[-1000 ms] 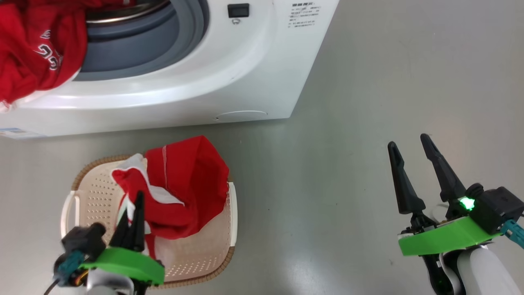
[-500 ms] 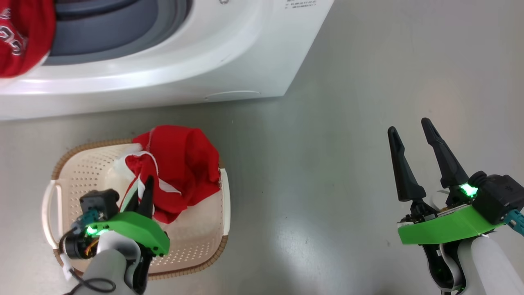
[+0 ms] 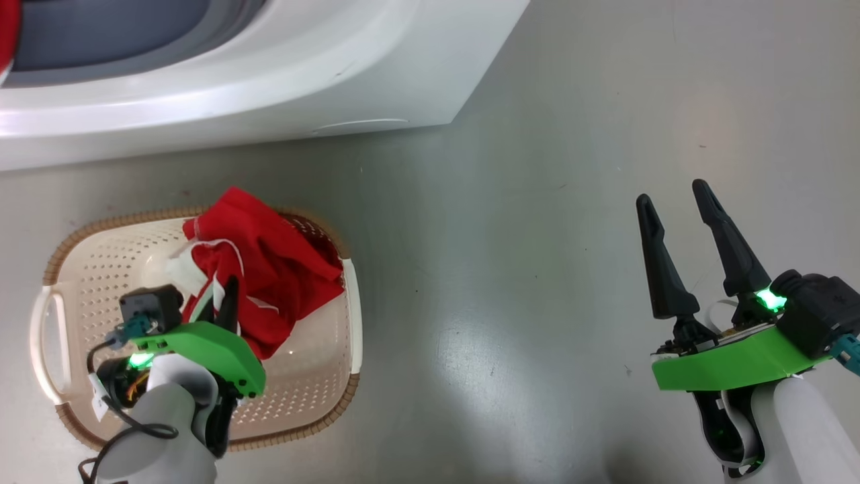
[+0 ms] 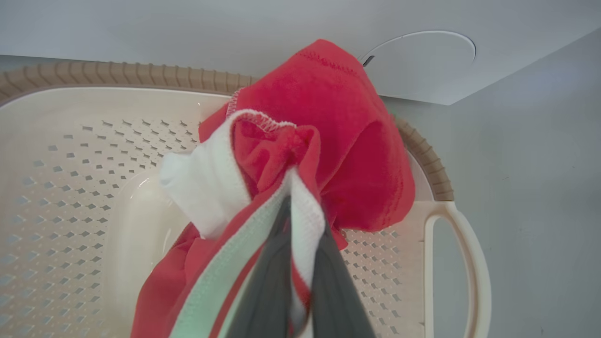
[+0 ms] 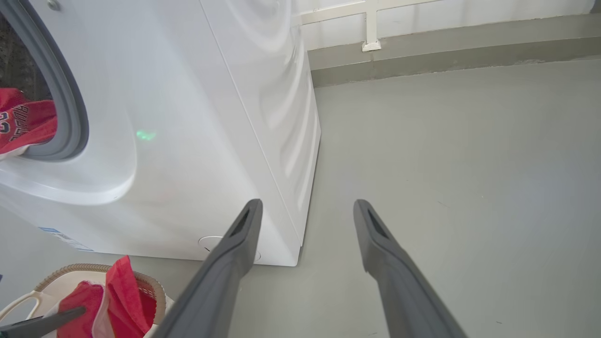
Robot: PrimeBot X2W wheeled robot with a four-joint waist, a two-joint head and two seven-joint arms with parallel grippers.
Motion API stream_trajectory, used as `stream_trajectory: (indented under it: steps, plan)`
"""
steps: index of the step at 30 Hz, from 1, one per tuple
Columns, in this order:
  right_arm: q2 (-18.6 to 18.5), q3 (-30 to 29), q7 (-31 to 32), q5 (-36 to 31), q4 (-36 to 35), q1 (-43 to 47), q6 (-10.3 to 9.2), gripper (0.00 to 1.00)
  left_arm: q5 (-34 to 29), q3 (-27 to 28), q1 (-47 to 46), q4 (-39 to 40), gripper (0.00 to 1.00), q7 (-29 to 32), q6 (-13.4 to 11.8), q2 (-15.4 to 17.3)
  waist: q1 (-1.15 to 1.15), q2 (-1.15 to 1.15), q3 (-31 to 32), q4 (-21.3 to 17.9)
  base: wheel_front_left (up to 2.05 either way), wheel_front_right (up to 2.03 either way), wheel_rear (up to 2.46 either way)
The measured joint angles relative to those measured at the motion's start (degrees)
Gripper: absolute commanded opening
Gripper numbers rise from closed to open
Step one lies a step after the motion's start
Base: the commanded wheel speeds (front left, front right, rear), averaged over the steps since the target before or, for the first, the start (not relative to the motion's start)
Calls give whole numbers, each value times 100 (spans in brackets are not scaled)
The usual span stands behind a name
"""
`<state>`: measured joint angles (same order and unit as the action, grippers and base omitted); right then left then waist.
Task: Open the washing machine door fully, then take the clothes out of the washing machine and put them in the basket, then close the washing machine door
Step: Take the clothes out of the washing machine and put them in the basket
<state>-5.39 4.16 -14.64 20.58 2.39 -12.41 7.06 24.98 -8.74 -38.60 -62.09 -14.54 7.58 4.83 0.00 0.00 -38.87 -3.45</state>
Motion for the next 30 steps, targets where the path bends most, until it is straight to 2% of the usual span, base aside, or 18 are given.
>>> stream_trajectory:
  steps: [1, 3, 4, 6, 7, 8, 18, 30]
  plan:
    - [1, 0, 0, 0, 0, -6, 0, 100, 29, -10, -32, -20, 1, 0, -1, 3, 0, 0, -17, -7, 0, 0, 0]
    - [0, -2, 0, 0, 0, -52, 0, 100, 53, -27, -73, -52, 16, 0, 0, 14, 0, 0, -38, -15, 0, 0, 0]
    - [0, -2, 0, -1, 0, -75, 0, 100, 74, -34, -77, -68, 38, 0, 0, 20, 0, 0, -37, -16, 0, 0, 0]
    - [0, -2, 0, -1, 3, -84, 0, 100, 92, -41, -77, -99, 95, 0, -1, 29, 0, 0, -19, -15, 0, 0, 0]
    - [1, -2, 0, -2, 5, -84, 0, 100, 100, -41, -77, -99, 95, 0, -1, 36, 0, 0, -3, -13, 0, 0, 0]
    - [1, -1, 0, -3, 10, -84, 0, 100, 122, -43, -76, -100, 100, 0, -1, 43, 0, 0, 17, -12, 0, 0, 0]
    - [-13, 26, 0, -8, 96, -42, 0, 100, 176, 11, 185, 121, 100, 0, -1, 52, 0, 0, 434, 33, 0, 0, 0]
    - [-82, 32, 0, 0, 221, 255, 0, 100, 13, 269, 827, 1047, 100, 0, 0, 79, 0, 0, 1171, 116, 0, 0, 0]
